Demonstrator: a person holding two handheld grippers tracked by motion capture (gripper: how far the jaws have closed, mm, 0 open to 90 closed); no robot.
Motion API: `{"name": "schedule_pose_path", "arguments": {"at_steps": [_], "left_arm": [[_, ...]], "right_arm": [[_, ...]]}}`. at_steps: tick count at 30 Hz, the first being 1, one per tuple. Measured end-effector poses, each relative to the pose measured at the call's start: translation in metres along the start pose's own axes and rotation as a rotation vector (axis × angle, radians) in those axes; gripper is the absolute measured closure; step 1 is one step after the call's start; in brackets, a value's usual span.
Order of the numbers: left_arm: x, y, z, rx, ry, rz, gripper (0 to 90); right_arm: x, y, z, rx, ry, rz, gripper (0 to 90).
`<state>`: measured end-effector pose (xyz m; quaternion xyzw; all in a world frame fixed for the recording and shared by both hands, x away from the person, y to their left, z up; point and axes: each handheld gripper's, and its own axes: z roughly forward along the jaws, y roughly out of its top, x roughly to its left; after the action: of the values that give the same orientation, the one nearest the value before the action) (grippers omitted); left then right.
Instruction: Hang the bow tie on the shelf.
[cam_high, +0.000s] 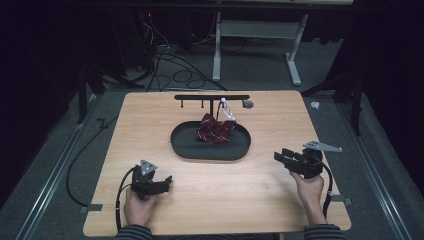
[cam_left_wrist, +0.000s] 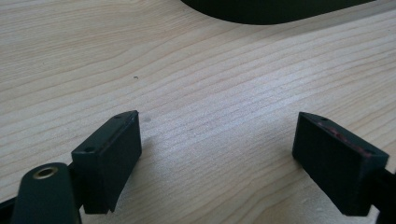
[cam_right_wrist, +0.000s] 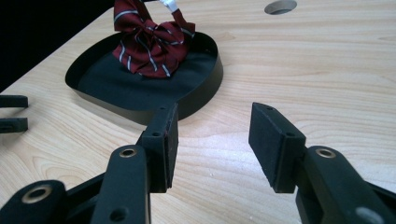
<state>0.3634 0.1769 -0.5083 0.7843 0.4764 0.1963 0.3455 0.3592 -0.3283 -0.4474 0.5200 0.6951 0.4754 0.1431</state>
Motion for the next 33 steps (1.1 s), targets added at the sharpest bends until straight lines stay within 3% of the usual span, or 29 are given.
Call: {"name": "schedule_pose_path", "arguments": {"at_steps": [19, 33], "left_arm": [[0.0, 0.0, 0.0, 0.0, 0.0, 0.0, 15.9], [0.0, 0.0, 0.0, 0.0, 0.0, 0.0, 15.9]], "right_arm": [[0.005, -0.018, 0.014, 0.033, 0.003, -0.009, 54.2], [0.011, -0.031, 0.026, 0.076, -0.027, -0.036, 53.7]]}}
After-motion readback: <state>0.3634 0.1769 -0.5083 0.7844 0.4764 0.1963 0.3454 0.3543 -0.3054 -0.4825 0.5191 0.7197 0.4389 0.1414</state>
